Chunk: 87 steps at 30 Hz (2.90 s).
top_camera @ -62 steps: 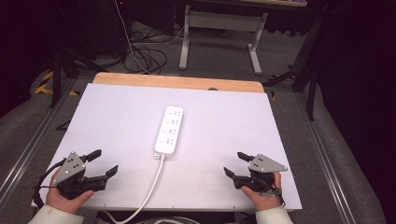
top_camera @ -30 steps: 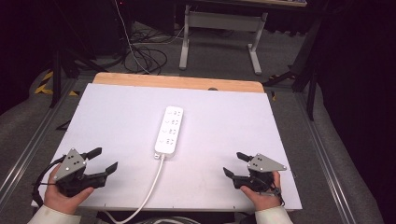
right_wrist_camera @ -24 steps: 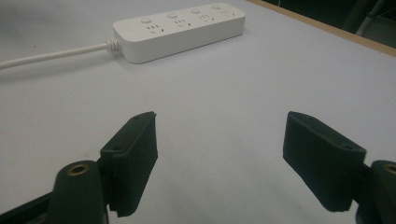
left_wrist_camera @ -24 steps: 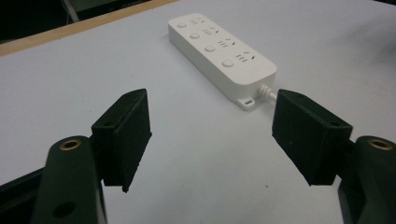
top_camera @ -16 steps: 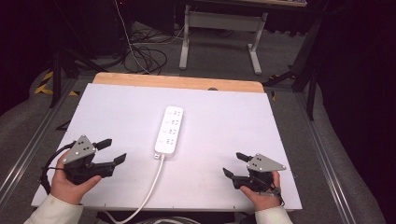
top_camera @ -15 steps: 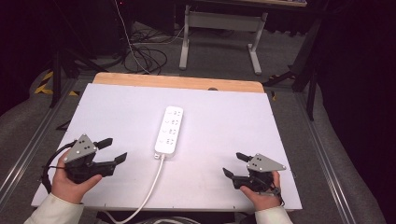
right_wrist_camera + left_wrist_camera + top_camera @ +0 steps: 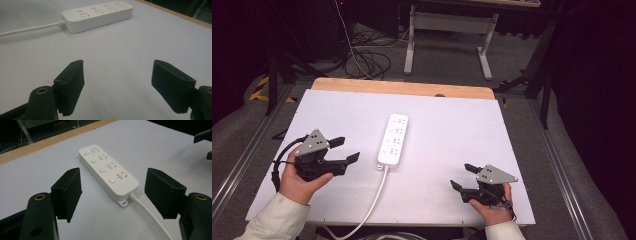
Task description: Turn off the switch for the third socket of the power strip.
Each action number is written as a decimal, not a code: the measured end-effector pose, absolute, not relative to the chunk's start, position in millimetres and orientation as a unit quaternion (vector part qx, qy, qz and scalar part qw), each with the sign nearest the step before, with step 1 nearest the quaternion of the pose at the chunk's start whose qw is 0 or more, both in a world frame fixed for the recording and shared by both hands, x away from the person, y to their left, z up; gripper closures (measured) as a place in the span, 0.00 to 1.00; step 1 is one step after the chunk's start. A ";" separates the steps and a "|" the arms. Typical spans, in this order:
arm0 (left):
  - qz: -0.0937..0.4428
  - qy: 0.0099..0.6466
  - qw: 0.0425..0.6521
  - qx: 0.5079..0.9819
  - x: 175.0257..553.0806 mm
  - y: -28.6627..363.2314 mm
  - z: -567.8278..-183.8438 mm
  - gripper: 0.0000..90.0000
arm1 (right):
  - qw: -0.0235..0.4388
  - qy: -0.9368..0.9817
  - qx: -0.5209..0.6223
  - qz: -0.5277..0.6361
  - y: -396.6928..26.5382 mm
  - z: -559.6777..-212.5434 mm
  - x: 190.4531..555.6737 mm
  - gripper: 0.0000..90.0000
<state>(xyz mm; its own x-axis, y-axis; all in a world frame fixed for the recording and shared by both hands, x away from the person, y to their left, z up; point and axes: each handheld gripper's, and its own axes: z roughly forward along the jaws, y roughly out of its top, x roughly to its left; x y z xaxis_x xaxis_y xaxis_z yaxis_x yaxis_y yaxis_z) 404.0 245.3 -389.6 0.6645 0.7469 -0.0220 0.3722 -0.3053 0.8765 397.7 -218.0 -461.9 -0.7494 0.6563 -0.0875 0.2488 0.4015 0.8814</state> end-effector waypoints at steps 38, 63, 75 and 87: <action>0.162 0.355 0.492 0.778 479.0 199.0 -387.8 1.00 | 0.207 0.811 0.272 0.474 -218.2 -462.9 398.4 0.30; 0.188 0.353 0.480 0.781 531.1 177.5 -442.6 1.00 | 0.201 0.813 0.271 0.474 -218.3 -464.6 399.2 0.30; 0.196 0.352 0.467 0.787 545.4 170.2 -465.3 1.00 | 0.200 0.815 0.267 0.473 -217.9 -465.1 399.1 0.30; 0.197 0.359 0.457 0.790 553.0 167.5 -479.5 1.00 | 0.198 0.816 0.266 0.473 -218.0 -465.3 399.0 0.30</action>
<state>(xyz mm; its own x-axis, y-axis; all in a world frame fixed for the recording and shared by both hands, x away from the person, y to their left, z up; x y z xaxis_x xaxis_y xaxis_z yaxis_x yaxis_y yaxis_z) 553.0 167.5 -479.5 0.6650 0.7467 -0.0161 0.3864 -0.3254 0.8630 399.0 -218.0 -465.3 -0.7802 0.6213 -0.0725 0.2457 0.4110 0.8779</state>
